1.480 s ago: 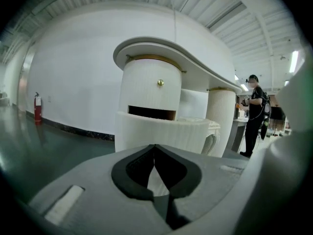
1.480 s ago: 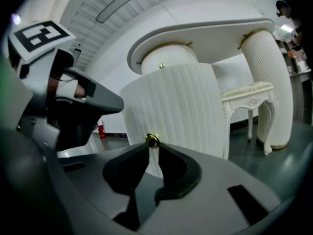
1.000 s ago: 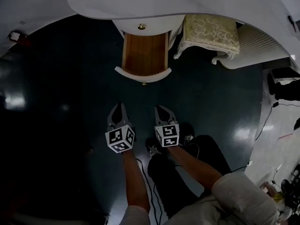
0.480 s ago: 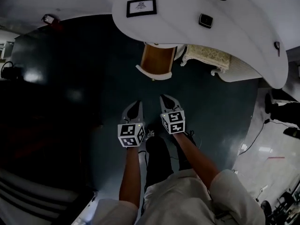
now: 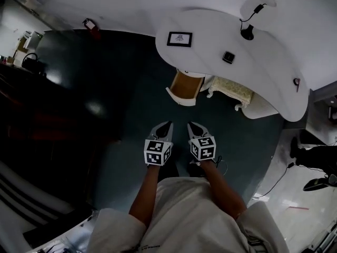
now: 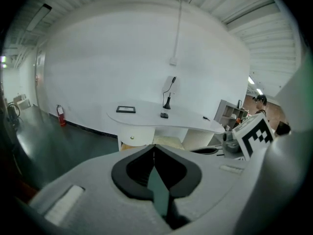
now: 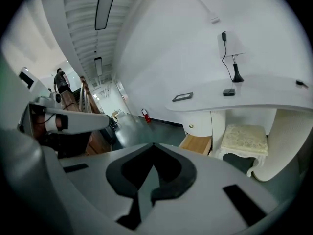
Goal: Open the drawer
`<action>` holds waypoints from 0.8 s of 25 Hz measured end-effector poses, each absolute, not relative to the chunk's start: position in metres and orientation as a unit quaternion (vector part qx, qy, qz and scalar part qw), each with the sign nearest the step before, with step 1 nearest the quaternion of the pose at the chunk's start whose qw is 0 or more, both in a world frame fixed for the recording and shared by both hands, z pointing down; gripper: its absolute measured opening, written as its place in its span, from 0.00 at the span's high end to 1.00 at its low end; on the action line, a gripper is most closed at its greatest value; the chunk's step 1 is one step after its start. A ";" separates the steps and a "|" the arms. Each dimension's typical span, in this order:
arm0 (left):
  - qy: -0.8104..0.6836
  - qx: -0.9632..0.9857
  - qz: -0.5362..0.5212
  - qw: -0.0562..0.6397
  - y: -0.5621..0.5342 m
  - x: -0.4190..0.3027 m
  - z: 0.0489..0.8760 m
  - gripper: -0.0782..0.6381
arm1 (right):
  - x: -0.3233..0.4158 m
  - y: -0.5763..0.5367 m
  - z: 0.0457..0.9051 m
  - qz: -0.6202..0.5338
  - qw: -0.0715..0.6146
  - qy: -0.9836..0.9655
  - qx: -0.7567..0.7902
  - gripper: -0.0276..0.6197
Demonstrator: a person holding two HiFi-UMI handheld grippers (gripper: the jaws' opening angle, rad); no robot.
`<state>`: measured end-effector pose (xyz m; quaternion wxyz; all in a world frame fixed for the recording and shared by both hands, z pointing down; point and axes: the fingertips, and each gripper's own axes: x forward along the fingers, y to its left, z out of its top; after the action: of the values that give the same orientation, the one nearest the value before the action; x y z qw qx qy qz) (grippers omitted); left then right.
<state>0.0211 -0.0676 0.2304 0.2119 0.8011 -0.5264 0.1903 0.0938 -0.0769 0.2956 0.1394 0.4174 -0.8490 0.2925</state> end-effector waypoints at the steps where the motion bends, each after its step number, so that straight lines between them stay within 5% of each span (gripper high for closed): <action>1: -0.529 0.801 0.183 0.212 -0.064 0.024 0.228 0.88 | 0.100 -0.072 0.293 0.294 0.131 -0.847 0.424 0.93; 20: -0.524 0.808 0.177 0.204 -0.030 0.087 0.257 0.88 | 0.154 -0.050 0.281 0.267 0.128 -0.856 0.424 0.93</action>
<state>0.0874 -0.0299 0.2573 0.2041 0.8078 -0.5240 0.1768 0.1543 -0.0499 0.2814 0.1279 0.4235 -0.8560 0.2673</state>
